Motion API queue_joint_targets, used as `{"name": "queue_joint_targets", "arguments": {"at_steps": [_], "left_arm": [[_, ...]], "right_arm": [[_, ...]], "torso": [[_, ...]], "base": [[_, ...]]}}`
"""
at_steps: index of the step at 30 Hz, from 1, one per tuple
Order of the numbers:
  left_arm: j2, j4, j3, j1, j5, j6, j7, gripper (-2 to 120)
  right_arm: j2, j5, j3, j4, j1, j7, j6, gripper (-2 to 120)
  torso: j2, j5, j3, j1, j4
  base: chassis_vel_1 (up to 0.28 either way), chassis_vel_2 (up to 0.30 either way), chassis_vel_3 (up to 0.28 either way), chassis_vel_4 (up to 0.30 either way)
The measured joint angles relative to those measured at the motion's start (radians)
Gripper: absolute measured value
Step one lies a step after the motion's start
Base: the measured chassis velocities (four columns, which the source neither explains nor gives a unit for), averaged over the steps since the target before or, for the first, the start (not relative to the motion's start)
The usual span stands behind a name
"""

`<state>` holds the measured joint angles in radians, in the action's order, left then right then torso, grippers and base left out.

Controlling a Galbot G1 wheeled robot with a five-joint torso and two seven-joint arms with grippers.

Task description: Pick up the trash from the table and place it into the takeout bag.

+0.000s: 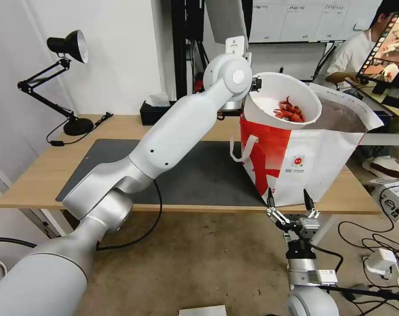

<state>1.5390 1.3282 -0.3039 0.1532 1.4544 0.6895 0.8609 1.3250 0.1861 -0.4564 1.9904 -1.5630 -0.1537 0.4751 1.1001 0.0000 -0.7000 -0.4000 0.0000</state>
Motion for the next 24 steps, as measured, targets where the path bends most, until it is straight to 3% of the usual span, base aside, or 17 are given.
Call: {"name": "queue_joint_targets", "arguments": {"at_steps": [24], "left_arm": [[-0.016,0.035,-0.033,-0.025,-0.013,-0.022,0.002,0]], "right_arm": [[0.005,0.010,-0.002,-0.003,0.008,0.000,0.003,100]], "torso": [[0.000,0.0000,0.000,0.000,0.0000]], "base": [[0.000,0.000,0.000,0.000]]}}
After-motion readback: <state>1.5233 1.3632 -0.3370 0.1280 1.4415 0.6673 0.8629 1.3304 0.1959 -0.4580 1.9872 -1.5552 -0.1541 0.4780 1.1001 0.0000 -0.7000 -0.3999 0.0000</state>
